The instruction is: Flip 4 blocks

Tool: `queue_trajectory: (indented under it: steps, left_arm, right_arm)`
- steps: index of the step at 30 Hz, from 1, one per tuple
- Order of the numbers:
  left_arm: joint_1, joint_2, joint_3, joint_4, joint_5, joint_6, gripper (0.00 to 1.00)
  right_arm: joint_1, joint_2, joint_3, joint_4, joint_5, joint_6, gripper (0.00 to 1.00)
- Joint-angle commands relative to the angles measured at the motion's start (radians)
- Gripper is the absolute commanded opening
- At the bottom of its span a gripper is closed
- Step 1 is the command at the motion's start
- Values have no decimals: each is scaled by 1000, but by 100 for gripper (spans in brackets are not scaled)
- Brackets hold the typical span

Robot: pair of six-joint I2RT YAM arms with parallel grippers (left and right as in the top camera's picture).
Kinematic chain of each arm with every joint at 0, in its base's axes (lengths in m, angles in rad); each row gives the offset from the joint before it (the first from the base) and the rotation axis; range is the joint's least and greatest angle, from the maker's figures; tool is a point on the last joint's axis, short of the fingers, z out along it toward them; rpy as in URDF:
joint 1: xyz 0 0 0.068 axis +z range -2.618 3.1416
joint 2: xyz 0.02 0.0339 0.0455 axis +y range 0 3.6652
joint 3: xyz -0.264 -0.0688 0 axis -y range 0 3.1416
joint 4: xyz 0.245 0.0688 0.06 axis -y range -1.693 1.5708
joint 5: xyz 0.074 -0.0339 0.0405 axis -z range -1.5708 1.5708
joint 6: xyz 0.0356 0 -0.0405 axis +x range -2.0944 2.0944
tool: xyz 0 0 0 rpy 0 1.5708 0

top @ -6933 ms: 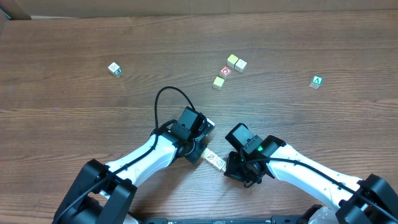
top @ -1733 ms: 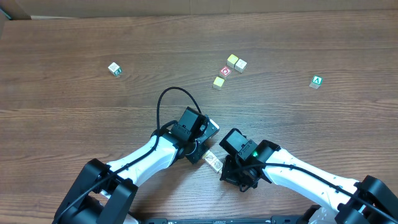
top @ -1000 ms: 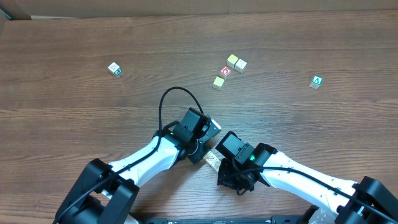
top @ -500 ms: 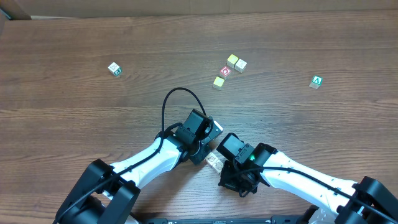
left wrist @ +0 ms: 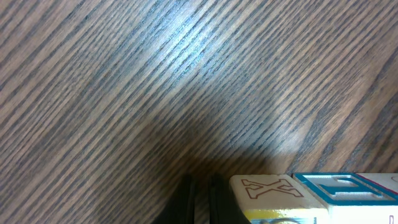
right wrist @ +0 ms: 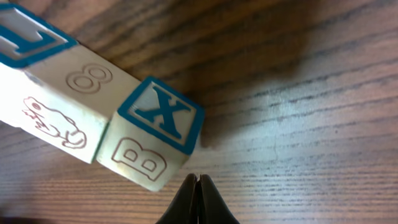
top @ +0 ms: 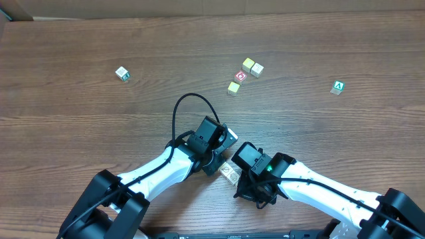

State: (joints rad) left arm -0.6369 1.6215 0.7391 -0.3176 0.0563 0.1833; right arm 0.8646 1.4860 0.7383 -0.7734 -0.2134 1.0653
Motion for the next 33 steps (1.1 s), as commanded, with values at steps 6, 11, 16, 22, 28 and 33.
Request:
queue_trajectory:
  steps: [6,11,16,22,28,33]
  left_arm:
    - [15,47,-38,-18,-53,-8,4]
    - [15,47,-38,-23,-53,-8,4]
    - [15,47,-38,-26,-52,-17,4]
    - [15,47,-38,-26,-53,-19,4]
    - [14,47,-38,-24,-53,-20,4]
    - [15,47,-38,-25,-53,-20,4]
  right_arm:
    - [5,3,0,10,60,9,4]
    - [4,3,0,17,87,35,4]
    - [4,3,0,25,98,63,4]
    - [4,3,0,32,108,91,4]
    - [5,18,0,44,103,91,4]
    - [5,68,0,77,51,87,4]
